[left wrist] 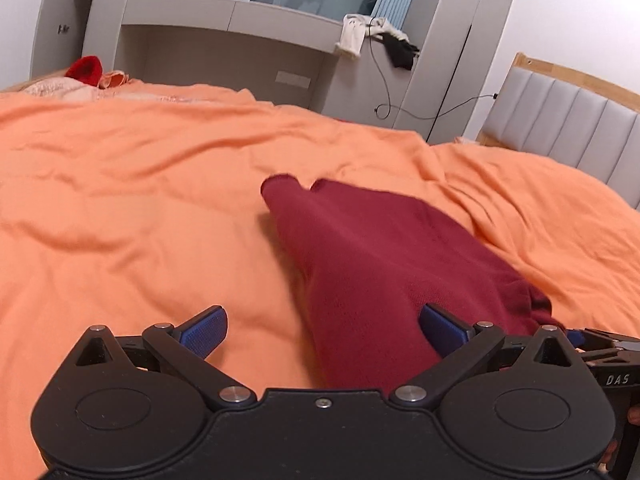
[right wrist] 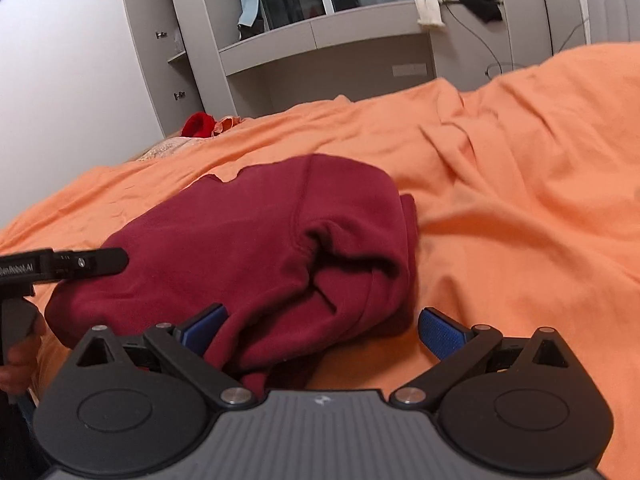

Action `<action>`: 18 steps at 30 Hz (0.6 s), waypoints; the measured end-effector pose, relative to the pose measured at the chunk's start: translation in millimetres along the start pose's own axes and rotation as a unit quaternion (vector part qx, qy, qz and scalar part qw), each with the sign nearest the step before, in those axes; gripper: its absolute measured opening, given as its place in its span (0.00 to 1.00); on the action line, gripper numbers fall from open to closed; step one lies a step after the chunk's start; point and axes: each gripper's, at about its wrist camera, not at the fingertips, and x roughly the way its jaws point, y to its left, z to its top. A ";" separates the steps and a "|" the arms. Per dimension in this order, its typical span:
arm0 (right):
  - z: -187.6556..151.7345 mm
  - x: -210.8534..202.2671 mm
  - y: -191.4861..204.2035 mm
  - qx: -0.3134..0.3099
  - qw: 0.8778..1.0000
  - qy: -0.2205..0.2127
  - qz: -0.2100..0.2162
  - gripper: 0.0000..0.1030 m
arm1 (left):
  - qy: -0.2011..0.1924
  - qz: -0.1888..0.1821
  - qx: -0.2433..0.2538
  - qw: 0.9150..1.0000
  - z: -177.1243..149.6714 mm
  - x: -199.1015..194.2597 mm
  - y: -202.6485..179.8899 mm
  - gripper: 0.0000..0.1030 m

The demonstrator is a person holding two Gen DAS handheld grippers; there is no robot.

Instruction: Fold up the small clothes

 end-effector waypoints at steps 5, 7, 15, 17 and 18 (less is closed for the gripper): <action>-3.6 1.1 -12.7 0.032 0.999 0.008 0.021 1.00 | 0.000 0.003 0.002 1.000 -4.0 1.1 -0.2 1.00; -4.5 1.1 -14.0 0.035 0.999 0.008 0.023 1.00 | 0.000 0.002 0.000 1.000 -4.5 1.0 -0.3 1.00; -4.5 1.0 -13.6 0.035 0.999 0.008 0.023 1.00 | 0.003 0.001 -0.006 1.000 -4.4 0.5 0.8 1.00; -5.4 1.0 -13.8 0.037 0.999 0.007 0.024 1.00 | 0.004 0.001 -0.007 1.000 -4.3 0.6 1.0 1.00; -5.7 1.5 -14.0 0.038 0.999 0.007 0.024 1.00 | 0.004 0.002 -0.007 1.000 -4.3 1.2 1.0 1.00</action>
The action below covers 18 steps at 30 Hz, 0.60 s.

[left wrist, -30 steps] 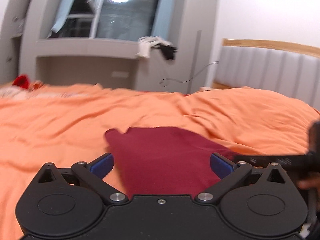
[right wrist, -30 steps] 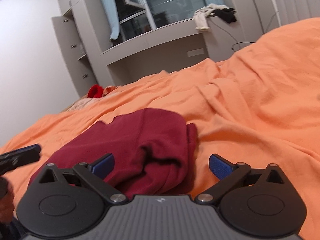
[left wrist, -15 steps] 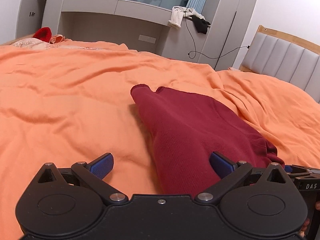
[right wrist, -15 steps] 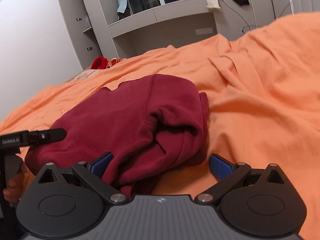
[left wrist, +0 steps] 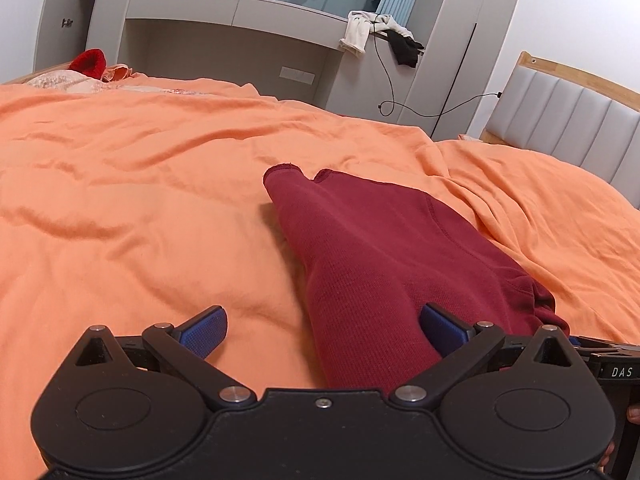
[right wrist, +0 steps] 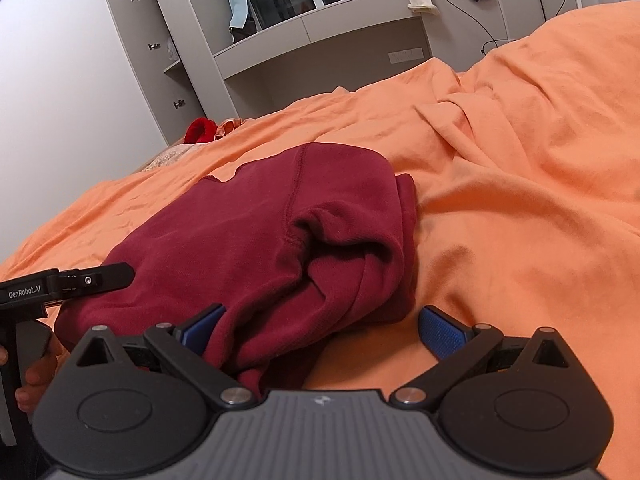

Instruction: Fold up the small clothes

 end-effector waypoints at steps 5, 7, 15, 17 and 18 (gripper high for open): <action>1.1 1.9 0.0 0.000 1.000 0.002 0.000 1.00 | 0.002 0.001 -0.002 1.000 -0.3 2.4 0.3 1.00; 7.3 -3.9 2.0 -0.007 1.000 0.004 0.000 1.00 | 0.002 0.002 -0.003 1.000 -0.2 2.4 0.7 1.00; 32.5 -33.2 -14.4 0.043 0.993 -0.109 0.025 1.00 | 0.002 0.005 0.014 1.000 -3.8 5.9 -3.6 1.00; 35.4 -20.9 -21.9 0.068 0.992 -0.103 0.019 1.00 | 0.002 0.006 0.021 1.000 -4.7 6.7 -5.8 1.00; 36.7 -14.7 -25.5 0.080 0.992 -0.097 0.017 1.00 | 0.002 0.006 0.025 1.000 -5.1 7.0 -6.6 1.00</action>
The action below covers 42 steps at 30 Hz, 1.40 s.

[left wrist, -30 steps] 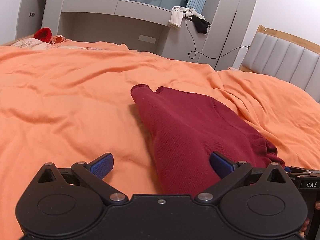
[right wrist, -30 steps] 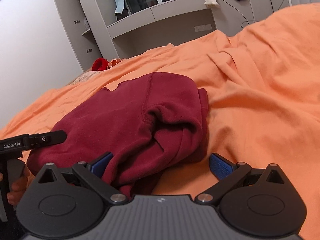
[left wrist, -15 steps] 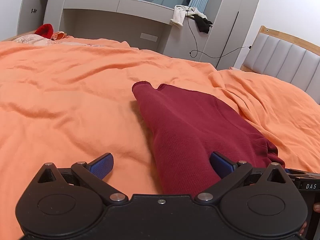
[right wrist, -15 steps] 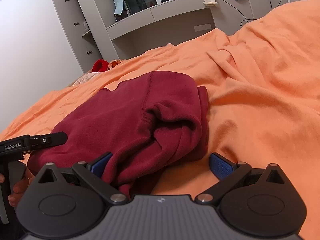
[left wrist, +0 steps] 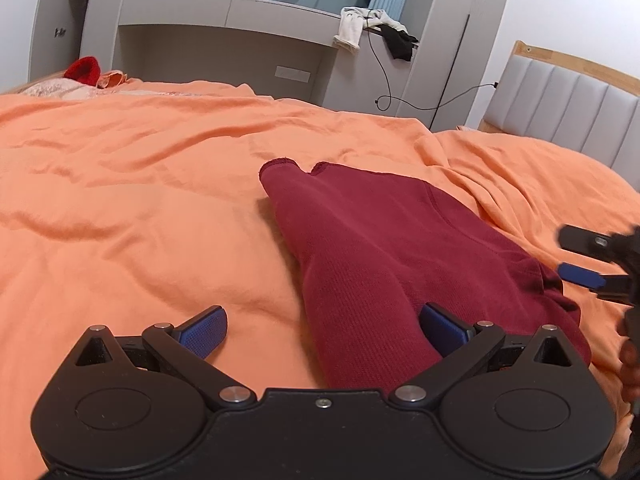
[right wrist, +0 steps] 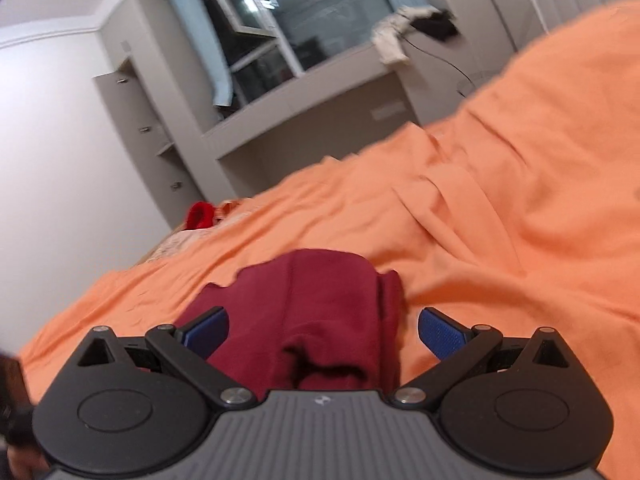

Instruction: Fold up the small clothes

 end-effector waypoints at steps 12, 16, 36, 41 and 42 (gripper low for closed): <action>-14.6 46.0 -16.6 0.047 0.998 0.038 -0.019 0.66 | -0.002 -0.004 0.007 1.000 -3.0 1.6 -0.9 1.00; -18.4 50.2 -17.4 0.050 0.998 0.046 -0.018 0.66 | -0.004 -0.002 0.010 1.000 -4.1 1.8 -2.3 1.00; -21.7 48.8 -10.5 0.030 0.999 0.034 -0.023 0.45 | 0.004 -0.038 -0.056 0.998 24.5 10.8 26.9 1.00; -22.0 49.5 -11.6 0.030 0.999 0.035 -0.023 0.46 | 0.013 -0.034 -0.056 0.998 19.7 17.4 28.6 1.00; -22.1 49.8 -11.1 0.028 0.999 0.035 -0.024 0.47 | 0.013 -0.033 -0.055 0.998 19.2 18.0 28.2 1.00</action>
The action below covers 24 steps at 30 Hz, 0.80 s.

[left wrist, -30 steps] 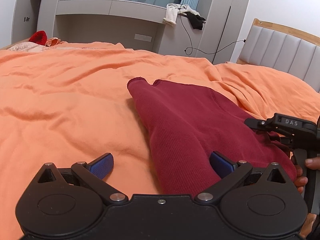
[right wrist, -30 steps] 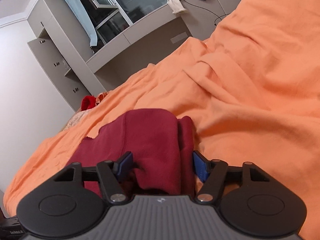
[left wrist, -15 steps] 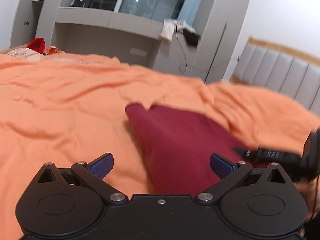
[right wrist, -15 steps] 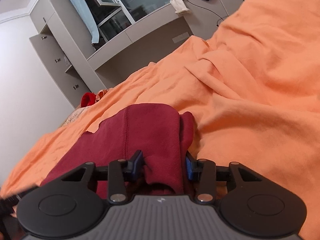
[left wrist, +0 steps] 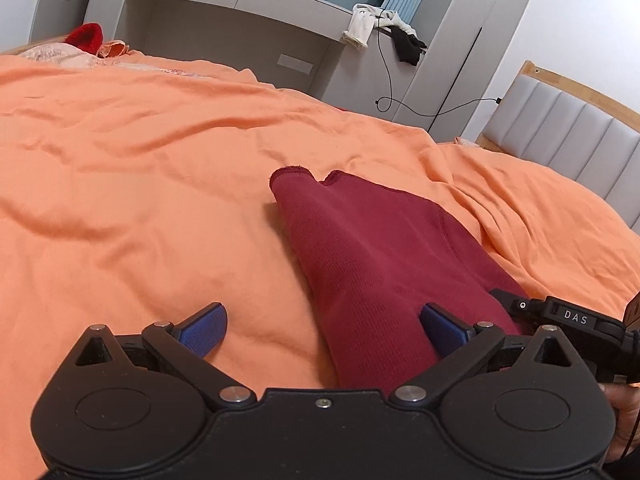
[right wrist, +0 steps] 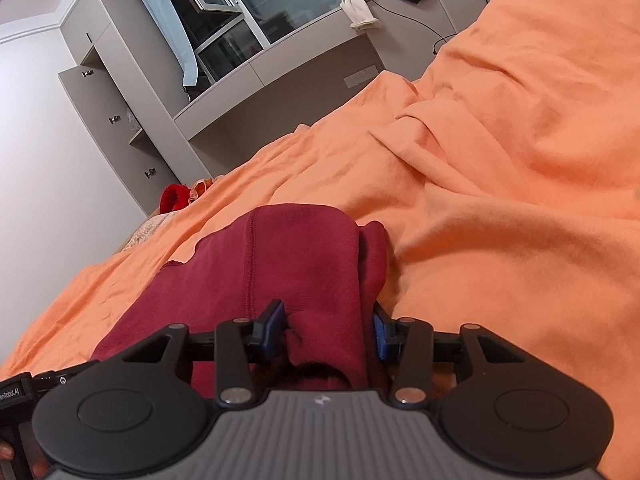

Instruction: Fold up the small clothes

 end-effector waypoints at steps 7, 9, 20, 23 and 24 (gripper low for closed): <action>-0.2 0.7 -0.2 -0.001 1.000 0.000 -0.001 0.48 | 0.000 0.005 0.003 1.000 -3.2 0.1 -0.3 1.00; -0.2 0.8 -0.2 -0.001 1.000 0.000 0.000 0.48 | -0.001 0.005 0.004 1.000 -3.4 0.3 -0.2 1.00; -0.6 2.8 -3.8 0.009 1.000 0.002 0.004 0.51 | -0.001 0.005 0.004 1.000 -4.5 0.9 -0.8 1.00; -0.4 3.8 -6.5 0.016 1.000 0.002 0.008 0.52 | 0.001 0.005 0.004 1.000 -5.1 1.1 -0.7 1.00; -0.5 4.1 -7.7 0.019 1.000 0.002 0.010 0.52 | 0.002 0.005 0.004 1.000 -5.2 1.6 -0.4 1.00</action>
